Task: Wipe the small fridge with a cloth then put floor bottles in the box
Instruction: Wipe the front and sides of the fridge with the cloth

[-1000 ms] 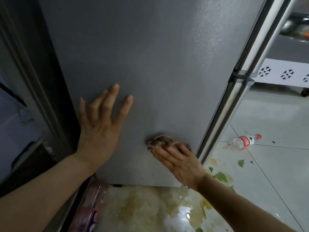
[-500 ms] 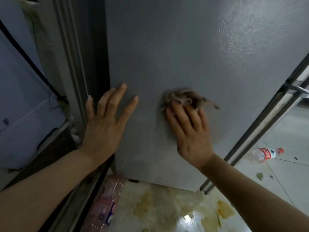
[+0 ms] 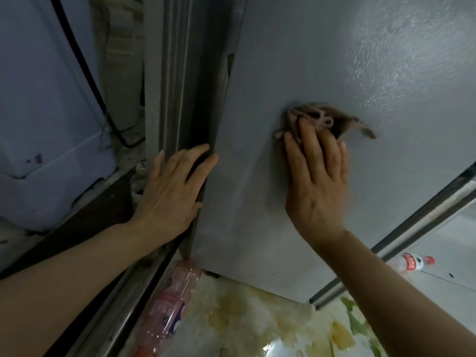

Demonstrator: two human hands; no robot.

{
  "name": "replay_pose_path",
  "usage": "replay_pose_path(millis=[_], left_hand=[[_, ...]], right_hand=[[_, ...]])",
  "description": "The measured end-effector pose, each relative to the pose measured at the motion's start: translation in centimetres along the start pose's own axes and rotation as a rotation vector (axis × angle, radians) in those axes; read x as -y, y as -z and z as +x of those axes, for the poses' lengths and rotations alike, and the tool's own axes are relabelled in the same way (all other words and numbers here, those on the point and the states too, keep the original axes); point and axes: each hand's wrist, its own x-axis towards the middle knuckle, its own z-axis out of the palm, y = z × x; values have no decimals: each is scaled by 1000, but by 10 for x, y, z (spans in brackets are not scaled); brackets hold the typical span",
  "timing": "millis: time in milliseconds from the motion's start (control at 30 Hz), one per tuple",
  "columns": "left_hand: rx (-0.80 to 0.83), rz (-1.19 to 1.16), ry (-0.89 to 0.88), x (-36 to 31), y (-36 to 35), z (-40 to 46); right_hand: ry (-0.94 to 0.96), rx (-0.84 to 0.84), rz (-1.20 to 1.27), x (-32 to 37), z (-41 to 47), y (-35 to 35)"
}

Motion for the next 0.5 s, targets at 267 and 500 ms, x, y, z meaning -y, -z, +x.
replay_pose_path(millis=[267,500], left_hand=[[168,-324,27,13,-6,-10],[114,-516,132,28,-3,-22]], right_hand=[[553,485,-115,42,-69,-19],[390,308,-7,38,13,0]])
